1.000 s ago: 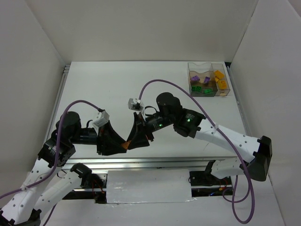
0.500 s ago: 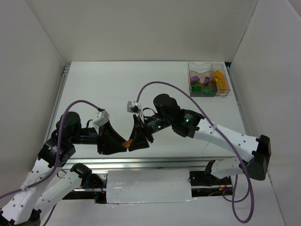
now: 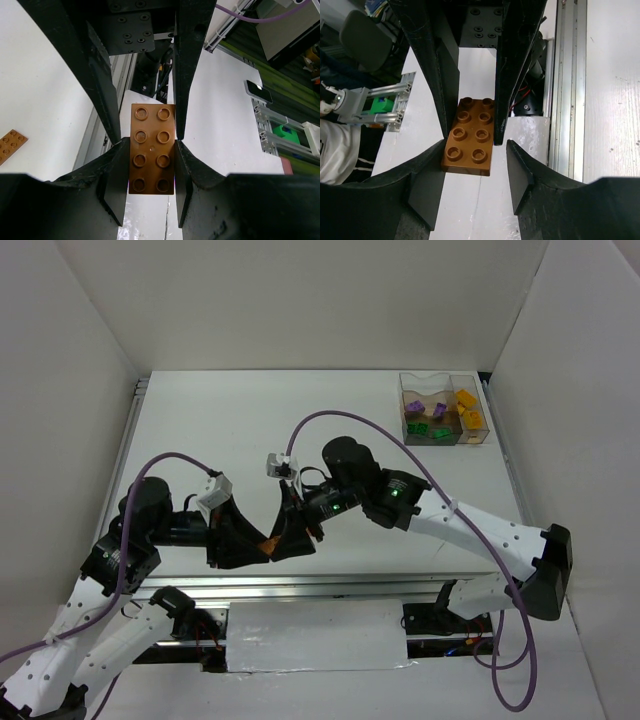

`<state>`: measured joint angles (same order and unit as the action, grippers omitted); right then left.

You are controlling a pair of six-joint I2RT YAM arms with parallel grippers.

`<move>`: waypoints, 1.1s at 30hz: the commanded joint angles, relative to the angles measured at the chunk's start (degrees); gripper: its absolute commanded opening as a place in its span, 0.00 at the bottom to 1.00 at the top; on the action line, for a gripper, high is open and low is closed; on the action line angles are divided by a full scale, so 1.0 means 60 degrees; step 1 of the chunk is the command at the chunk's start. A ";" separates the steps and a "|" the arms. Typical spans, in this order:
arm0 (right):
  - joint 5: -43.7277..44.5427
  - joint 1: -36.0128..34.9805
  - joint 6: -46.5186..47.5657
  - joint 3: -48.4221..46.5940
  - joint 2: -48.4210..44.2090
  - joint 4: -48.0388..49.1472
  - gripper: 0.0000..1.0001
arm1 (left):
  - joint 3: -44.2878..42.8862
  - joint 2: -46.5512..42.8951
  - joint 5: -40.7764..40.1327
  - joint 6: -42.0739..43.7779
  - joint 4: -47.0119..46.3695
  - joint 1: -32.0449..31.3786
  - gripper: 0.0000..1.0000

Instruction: Sort the legos into containers by color

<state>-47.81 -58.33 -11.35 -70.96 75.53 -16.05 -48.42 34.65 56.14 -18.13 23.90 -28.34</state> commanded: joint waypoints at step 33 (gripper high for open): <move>0.0513 0.0725 0.0430 0.0370 -0.0005 0.0214 0.00 | -0.0366 0.0215 -0.4781 -0.0405 0.0703 -0.0009 1.00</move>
<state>-45.89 -55.99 -6.98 -70.35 75.96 -18.02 -48.49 35.77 40.38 -18.79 27.22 -29.04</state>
